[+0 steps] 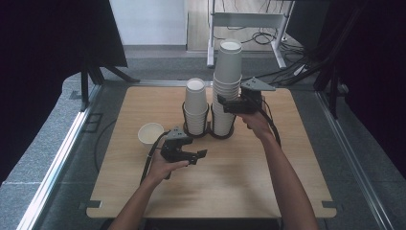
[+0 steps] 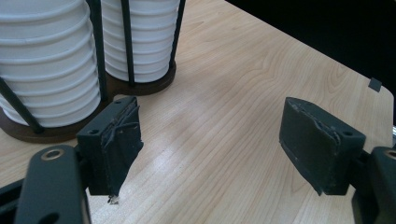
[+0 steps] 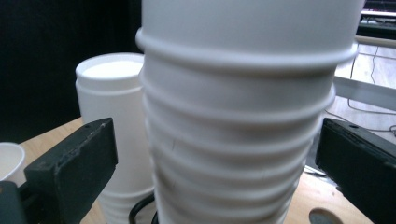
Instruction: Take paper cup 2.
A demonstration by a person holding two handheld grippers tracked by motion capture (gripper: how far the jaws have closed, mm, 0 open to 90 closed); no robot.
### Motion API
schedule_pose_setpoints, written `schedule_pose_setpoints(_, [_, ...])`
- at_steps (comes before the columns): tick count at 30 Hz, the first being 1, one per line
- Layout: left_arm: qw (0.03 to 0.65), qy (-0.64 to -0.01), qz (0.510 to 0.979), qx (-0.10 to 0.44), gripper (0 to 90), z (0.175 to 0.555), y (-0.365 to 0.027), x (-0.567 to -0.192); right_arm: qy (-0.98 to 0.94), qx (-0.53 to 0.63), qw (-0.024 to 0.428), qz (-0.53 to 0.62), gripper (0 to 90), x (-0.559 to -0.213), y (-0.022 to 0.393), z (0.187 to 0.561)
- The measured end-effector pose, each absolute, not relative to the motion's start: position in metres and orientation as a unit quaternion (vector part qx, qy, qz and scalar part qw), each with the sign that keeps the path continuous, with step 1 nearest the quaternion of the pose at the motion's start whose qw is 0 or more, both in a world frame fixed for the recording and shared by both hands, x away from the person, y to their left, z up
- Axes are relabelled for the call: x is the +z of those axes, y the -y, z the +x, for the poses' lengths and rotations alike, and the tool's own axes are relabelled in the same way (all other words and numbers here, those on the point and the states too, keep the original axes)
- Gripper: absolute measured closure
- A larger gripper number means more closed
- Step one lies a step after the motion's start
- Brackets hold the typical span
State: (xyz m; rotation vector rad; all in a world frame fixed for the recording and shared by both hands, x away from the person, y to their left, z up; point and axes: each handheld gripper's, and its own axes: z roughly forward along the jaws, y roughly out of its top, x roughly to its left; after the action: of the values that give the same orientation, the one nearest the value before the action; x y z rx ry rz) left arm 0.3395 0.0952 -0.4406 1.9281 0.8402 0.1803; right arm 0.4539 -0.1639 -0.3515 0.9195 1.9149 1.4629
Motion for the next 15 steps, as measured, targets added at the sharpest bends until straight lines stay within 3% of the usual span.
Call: schedule_pose_setpoints(15, [0.497, -0.365, 0.784, 0.079, 21.1, 0.342, -0.105, -0.440, -0.710, 0.552, 0.258, 0.353, 3.1, -0.340, 0.156, 0.480])
